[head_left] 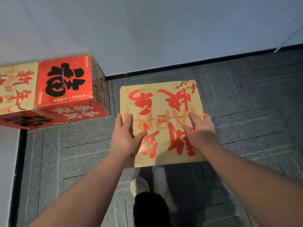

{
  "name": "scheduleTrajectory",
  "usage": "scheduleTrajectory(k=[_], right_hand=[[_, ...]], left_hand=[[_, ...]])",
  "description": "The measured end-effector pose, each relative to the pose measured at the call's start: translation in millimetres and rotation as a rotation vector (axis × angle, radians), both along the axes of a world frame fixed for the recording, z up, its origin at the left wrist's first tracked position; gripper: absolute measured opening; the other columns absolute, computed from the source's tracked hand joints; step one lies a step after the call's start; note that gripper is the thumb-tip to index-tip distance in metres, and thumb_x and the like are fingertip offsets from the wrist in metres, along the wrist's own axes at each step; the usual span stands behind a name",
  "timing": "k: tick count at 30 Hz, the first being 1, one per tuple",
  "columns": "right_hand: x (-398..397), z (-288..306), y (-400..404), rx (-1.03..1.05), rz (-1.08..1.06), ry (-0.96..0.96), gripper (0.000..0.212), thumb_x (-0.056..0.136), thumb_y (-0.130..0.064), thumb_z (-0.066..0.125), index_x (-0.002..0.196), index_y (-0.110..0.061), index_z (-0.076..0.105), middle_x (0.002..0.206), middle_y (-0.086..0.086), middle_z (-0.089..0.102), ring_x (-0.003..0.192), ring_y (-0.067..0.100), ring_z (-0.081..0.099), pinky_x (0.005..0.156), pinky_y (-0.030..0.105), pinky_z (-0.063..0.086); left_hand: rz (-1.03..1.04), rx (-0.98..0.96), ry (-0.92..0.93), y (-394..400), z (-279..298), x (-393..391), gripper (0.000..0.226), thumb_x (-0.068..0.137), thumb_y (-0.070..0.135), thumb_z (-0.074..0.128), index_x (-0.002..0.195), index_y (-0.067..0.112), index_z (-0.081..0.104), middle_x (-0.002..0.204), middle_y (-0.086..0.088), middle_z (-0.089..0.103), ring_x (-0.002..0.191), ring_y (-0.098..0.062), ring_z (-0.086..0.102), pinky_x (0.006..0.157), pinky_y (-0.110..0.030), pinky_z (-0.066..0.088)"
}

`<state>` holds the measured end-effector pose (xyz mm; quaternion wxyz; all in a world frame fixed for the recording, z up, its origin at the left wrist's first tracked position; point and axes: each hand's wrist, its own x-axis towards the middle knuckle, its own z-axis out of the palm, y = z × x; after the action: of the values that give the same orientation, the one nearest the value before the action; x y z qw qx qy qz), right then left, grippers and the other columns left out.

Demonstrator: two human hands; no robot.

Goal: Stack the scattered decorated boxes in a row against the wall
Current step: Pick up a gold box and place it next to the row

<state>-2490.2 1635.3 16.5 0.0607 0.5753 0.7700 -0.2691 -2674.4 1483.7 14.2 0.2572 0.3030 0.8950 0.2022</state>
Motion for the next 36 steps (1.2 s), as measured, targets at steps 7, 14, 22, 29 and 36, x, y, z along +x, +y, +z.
scheduleTrajectory(k=[7,14,22,29,36], right_hand=[[-109.2,-10.6,60.5,0.107,0.03,0.029,0.053,0.091,-0.051,0.053,0.14,-0.029,0.044,0.132,0.014,0.043,0.109,0.027,0.054,0.087,0.04,0.052],[-185.4,-28.8,110.7,0.074,0.035,-0.001,0.055,0.09,-0.049,0.055,0.14,-0.033,0.039,0.142,0.013,0.033,0.125,0.033,0.043,0.101,0.052,0.044],[-247.8,-73.9,168.2,0.029,0.068,-0.029,0.06,0.089,-0.051,0.056,0.143,-0.032,0.037,0.141,0.012,0.032,0.127,0.03,0.041,0.102,0.048,0.042],[-285.1,-119.6,208.1,-0.016,0.116,-0.041,0.062,0.09,-0.048,0.057,0.144,-0.029,0.034,0.142,0.013,0.03,0.129,0.032,0.036,0.104,0.048,0.038],[-300.4,-146.7,228.2,-0.057,0.122,-0.038,0.064,0.09,-0.047,0.057,0.146,-0.03,0.031,0.142,0.014,0.028,0.13,0.033,0.036,0.104,0.049,0.039]], left_hand=[[-0.018,0.04,-0.018,62.5,-7.8,-109.1,0.087,0.079,0.052,0.068,0.15,0.023,0.027,0.159,-0.003,0.007,0.145,-0.02,0.015,0.112,-0.033,0.026],[0.002,0.028,-0.021,110.0,-28.7,-182.1,0.086,0.079,0.054,0.067,0.15,0.025,0.026,0.159,-0.001,0.006,0.145,-0.019,0.015,0.112,-0.033,0.026],[0.086,0.003,-0.097,158.1,-80.3,-231.6,0.084,0.081,0.05,0.067,0.15,0.03,0.023,0.16,0.005,-0.001,0.145,-0.014,0.01,0.111,-0.025,0.019],[0.093,-0.021,-0.047,191.7,-121.6,-267.8,0.086,0.078,0.05,0.069,0.149,0.023,0.028,0.159,-0.01,0.007,0.147,-0.02,0.007,0.113,-0.029,0.022],[0.063,-0.037,-0.009,214.2,-150.2,-286.4,0.087,0.079,0.048,0.07,0.149,0.022,0.026,0.159,-0.01,0.006,0.146,-0.021,0.007,0.113,-0.029,0.021]])
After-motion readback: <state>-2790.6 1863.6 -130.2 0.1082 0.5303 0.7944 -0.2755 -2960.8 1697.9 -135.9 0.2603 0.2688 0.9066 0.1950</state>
